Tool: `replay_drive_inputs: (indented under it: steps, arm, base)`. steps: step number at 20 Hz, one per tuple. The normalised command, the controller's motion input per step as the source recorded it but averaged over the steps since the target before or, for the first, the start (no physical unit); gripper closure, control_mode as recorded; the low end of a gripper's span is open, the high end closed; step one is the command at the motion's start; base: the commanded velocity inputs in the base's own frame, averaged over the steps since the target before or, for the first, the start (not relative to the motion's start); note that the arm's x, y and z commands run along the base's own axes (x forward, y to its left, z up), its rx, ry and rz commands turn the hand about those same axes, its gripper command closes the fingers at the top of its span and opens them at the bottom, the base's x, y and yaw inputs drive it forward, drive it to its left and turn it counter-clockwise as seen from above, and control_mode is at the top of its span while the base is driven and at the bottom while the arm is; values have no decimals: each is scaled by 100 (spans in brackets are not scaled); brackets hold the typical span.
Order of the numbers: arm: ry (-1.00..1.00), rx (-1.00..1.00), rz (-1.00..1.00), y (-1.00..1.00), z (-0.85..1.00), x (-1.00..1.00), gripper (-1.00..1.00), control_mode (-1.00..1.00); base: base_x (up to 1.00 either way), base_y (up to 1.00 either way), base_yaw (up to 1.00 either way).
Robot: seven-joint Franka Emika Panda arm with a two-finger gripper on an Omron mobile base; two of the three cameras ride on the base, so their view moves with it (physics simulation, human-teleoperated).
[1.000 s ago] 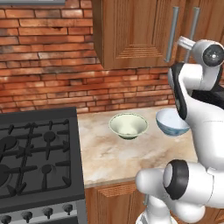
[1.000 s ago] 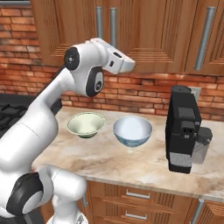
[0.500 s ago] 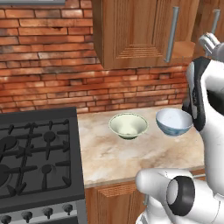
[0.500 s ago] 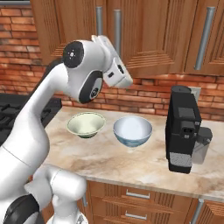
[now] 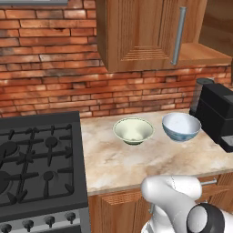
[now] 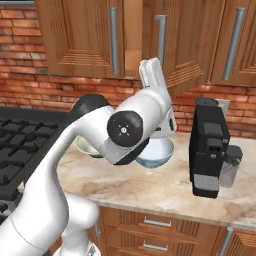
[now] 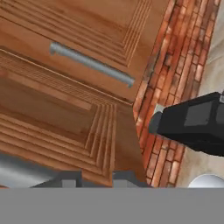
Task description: Open the cabinet. Pick the bowls from the counter and place them in the cabinet. Then close the cabinet.
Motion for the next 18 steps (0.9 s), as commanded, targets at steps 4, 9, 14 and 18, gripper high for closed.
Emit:
replay_drive_inputs:
  steps: [4, 9, 14, 18]
  arm:
    - [-29, 12, 0, -42, -4, -96, 100, -100]
    - [-36, -18, 0, 72, 2, -75, -100, -100]
    - [10, -19, -11, 87, -21, 76, -100, -100]
    - [1, -38, -19, 100, 11, 69, -100, -100]
  base:
    - [0, 0, 0]
    - [0, 0, 0]
    - [0, 0, 0]
    - [0, 0, 0]
